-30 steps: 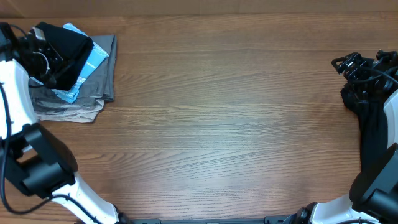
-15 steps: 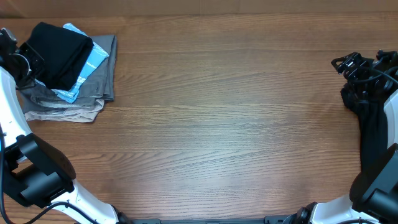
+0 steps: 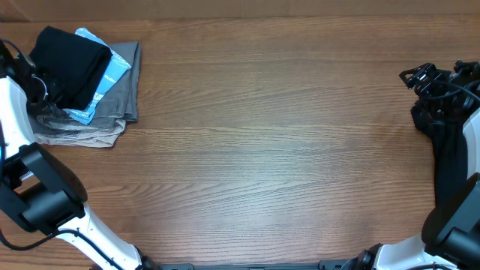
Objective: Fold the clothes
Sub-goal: 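Lower the black bundle onto the stack and release with the left gripper, then lift the left gripper up off the stack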
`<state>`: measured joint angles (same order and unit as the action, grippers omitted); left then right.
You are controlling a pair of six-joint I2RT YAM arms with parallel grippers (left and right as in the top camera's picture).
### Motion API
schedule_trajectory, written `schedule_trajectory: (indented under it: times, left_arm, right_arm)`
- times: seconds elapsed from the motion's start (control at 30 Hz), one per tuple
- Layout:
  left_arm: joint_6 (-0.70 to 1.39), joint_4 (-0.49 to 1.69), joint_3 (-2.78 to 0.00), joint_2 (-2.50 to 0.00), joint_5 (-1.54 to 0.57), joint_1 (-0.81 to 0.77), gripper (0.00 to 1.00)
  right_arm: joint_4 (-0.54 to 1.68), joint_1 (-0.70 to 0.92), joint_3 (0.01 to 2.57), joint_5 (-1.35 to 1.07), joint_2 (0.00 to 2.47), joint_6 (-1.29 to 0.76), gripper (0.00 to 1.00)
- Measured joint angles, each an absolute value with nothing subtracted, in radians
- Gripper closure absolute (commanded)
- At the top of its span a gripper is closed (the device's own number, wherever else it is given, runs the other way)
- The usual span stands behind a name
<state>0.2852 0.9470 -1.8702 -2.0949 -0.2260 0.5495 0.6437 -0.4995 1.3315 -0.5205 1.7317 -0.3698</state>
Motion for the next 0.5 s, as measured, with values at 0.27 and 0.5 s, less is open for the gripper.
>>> schedule_trajectory:
  times: [0.27,0.5]
  left_arm:
    - [0.306,0.946,-1.870,-2.090,-0.306,0.543,0.96]
    - [0.349,0.958,-1.870,-1.946,-0.371,0.467,0.96]
  right_arm:
    - [0.643,-0.500,1.332,-0.520,1.732,-0.371,0.00]
    - [0.644,-0.500,1.332,-0.520,1.732,-0.370,0.00]
